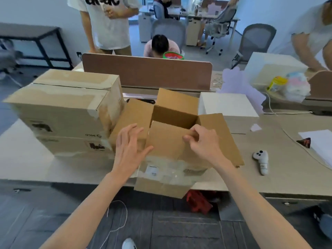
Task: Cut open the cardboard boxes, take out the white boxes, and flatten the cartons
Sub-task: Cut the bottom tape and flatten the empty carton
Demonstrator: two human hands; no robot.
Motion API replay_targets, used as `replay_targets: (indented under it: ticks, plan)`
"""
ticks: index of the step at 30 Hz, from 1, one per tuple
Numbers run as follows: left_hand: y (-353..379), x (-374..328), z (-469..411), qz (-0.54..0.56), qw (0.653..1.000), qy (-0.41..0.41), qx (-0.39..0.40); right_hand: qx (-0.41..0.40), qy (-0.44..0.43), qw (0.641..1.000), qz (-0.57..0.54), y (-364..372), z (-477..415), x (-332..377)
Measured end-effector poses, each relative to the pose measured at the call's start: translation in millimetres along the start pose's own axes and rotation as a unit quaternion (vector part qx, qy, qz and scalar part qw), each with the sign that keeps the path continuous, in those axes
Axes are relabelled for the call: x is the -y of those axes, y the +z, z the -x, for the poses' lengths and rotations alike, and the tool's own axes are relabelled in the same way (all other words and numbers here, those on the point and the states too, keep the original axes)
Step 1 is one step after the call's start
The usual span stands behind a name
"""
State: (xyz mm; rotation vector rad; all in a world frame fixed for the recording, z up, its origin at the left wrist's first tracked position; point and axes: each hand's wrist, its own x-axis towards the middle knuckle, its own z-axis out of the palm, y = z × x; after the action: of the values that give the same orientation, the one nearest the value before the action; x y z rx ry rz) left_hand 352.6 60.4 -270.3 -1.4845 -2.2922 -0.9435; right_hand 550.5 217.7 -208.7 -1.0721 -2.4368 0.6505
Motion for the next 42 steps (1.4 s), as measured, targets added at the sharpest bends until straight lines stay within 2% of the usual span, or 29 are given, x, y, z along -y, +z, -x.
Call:
replay_targets:
  ticks: [3, 7, 9, 13, 16, 19, 22, 26, 28, 30, 32, 35, 37, 39, 42]
  plan:
    - [-10, -14, 14, -0.015, 0.996, -0.072, -0.056, -0.075, 0.026, 0.994, -0.072, -36, 2, 5]
    - [-35, -39, 1, 0.057, 0.99, -0.125, -0.02, -0.151, -0.012, 0.959, -0.24, -75, 1, 4]
    - [-57, -53, -16, 0.078, 0.988, -0.125, -0.033, -0.185, -0.038, 0.939, -0.288, -90, 1, 8]
    - [-108, -82, -62, 0.108, 0.979, -0.161, -0.062, -0.238, -0.058, 0.912, -0.329, -112, -3, 18]
    - [-139, -101, -94, 0.078, 0.982, -0.141, -0.102, -0.266, -0.066, 0.901, -0.335, -125, -7, 25]
    - [-164, -119, -119, 0.071, 0.986, -0.08, -0.127, -0.321, -0.052, 0.899, -0.293, -138, -8, 20]
    - [-178, -131, -138, 0.114, 0.986, -0.044, -0.113, -0.391, -0.037, 0.904, -0.167, -141, 2, 3]
    - [-186, -148, -161, 0.177, 0.981, -0.002, -0.083, -0.508, -0.111, 0.854, 0.016, -137, 32, -26]
    - [-187, -162, -171, 0.208, 0.975, 0.021, -0.075, -0.538, -0.12, 0.831, 0.073, -135, 43, -45]
    - [-187, -178, -178, 0.249, 0.966, 0.044, -0.061, -0.545, -0.088, 0.83, 0.079, -138, 48, -64]
    - [-184, -194, -185, 0.299, 0.95, 0.085, -0.02, -0.529, -0.036, 0.847, 0.038, -148, 52, -73]
    - [-172, -215, -192, 0.356, 0.923, 0.143, 0.026, -0.471, 0.048, 0.87, -0.137, -168, 61, -72]
    - [-160, -227, -198, 0.385, 0.908, 0.162, 0.041, -0.447, 0.1, 0.858, -0.23, -180, 67, -75]
    - [-144, -234, -204, 0.408, 0.895, 0.171, 0.057, -0.449, 0.139, 0.847, -0.247, -187, 75, -82]
    - [-113, -236, -213, 0.395, 0.899, 0.173, 0.082, -0.476, 0.186, 0.818, -0.263, -186, 88, -94]
